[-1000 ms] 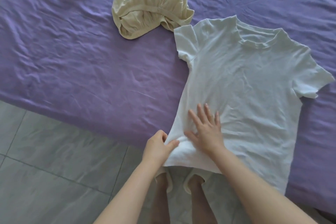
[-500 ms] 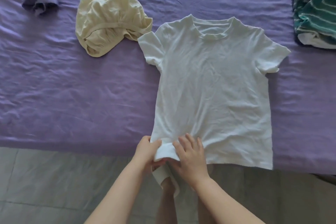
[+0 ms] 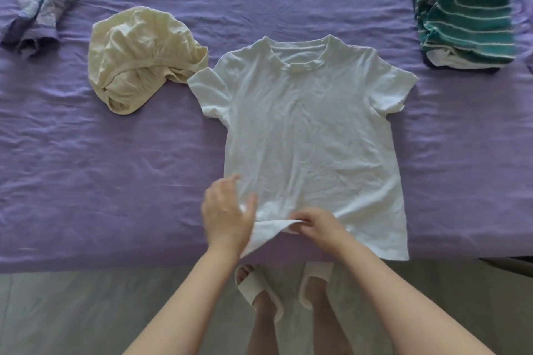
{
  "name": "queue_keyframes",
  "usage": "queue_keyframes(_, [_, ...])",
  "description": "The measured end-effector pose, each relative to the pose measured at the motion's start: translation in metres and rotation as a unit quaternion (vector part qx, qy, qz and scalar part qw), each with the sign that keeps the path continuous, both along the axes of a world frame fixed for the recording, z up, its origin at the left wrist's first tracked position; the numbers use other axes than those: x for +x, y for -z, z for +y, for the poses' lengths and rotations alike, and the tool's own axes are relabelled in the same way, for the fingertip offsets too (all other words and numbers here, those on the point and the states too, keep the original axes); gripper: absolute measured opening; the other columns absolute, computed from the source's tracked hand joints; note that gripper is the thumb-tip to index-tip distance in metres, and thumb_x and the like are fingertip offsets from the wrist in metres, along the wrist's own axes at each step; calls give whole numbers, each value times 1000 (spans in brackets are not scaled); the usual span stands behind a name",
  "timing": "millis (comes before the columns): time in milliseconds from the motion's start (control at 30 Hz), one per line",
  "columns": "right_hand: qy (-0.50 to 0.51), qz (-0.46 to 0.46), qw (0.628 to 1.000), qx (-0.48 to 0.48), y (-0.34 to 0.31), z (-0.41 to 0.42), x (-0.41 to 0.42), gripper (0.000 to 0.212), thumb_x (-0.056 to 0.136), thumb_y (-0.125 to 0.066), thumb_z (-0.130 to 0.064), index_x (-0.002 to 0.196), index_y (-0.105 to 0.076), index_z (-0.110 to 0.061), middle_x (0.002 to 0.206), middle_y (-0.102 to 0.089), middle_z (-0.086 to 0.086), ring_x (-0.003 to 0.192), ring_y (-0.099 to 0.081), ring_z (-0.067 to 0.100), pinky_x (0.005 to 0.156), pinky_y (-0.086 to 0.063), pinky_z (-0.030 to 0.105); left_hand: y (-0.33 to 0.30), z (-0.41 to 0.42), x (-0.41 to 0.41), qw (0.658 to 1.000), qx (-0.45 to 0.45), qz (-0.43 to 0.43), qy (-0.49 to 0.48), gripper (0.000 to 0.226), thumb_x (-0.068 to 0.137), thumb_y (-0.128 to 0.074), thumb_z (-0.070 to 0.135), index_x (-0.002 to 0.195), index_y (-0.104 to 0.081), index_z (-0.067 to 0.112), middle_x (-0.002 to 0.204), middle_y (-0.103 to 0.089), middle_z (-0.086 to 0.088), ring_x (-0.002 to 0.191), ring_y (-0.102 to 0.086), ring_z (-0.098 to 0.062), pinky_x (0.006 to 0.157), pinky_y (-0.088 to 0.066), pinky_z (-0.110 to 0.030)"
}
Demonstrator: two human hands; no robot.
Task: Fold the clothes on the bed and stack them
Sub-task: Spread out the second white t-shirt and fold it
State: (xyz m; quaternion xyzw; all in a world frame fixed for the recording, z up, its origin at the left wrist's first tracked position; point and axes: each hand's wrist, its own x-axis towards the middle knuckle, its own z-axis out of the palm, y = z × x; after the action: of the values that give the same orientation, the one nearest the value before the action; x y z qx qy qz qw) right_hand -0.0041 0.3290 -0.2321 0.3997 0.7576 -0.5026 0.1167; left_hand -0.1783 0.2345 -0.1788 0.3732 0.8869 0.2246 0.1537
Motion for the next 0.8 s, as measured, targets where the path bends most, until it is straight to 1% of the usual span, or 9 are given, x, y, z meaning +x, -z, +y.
queue_keyframes(67, [-8,-8,1000,-29,1,10,-3,19,84,-62,-12,101,-70,-15,99,-70,-1,95,-63,14,78,-42,23,2,9,20,978,-19,-22,206,53,82,-66,40,126,-54,14,118,-59,-4,108,-55,-25,88,-44,-38])
queue_keyframes(133, [-20,-17,999,-22,2,16,-2,21,82,-59,-9,100,-69,-13,100,-71,3,94,-63,17,80,-43,26,15,17,37,932,-174,-3,317,68,81,-58,51,139,-36,21,128,-50,2,117,-47,-22,93,-36,-35])
queue_keyframes(233, [-6,-20,1000,12,2,14,5,16,80,-60,-15,93,-68,-18,93,-71,2,88,-63,19,77,-46,33,32,23,54,903,-298,13,309,73,81,-58,45,141,-24,20,128,-45,0,118,-43,-24,91,-35,-37])
queue_keyframes(333, [-84,-23,990,109,0,4,16,14,79,-63,-21,92,-63,-19,93,-68,2,88,-60,22,70,-42,30,35,25,62,897,-324,56,295,44,85,-53,18,127,-38,16,119,-51,-3,110,-47,-26,82,-38,-37])
queue_keyframes(400, [-160,-31,966,203,-3,-3,27,20,64,-73,-16,79,-62,-14,80,-63,6,75,-60,27,59,-42,29,34,23,61,884,-332,68,323,32,85,-50,5,115,-46,15,115,-53,-6,109,-47,-28,79,-40,-36])
queue_keyframes(500, [-201,-50,941,266,-10,-5,48,35,34,-81,-9,60,-58,-15,61,-55,2,54,-55,24,44,-39,22,33,18,50,851,-344,64,393,33,84,-49,2,115,-52,13,115,-55,-7,112,-44,-30,82,-38,-37])
queue_keyframes(567, [-192,-57,946,254,-10,-2,62,34,38,-78,-4,64,-58,-14,64,-56,3,57,-55,24,46,-38,24,29,16,43,832,-351,55,426,33,83,-50,2,113,-56,14,116,-58,-7,111,-46,-30,83,-36,-36])
queue_keyframes(700, [-167,-81,968,169,-6,3,75,31,73,-52,0,99,-54,-17,100,-58,3,94,-50,25,71,-35,31,20,15,36,816,-392,10,425,29,81,-48,-1,103,-58,15,112,-61,-7,107,-54,-29,75,-34,-32])
queue_keyframes(800, [-184,-90,964,171,-14,9,74,33,75,-49,-1,103,-52,-18,103,-54,3,96,-48,25,71,-31,30,13,22,36,807,-434,-34,399,26,78,-50,-1,97,-57,15,110,-61,-8,104,-57,-30,74,-39,-33])
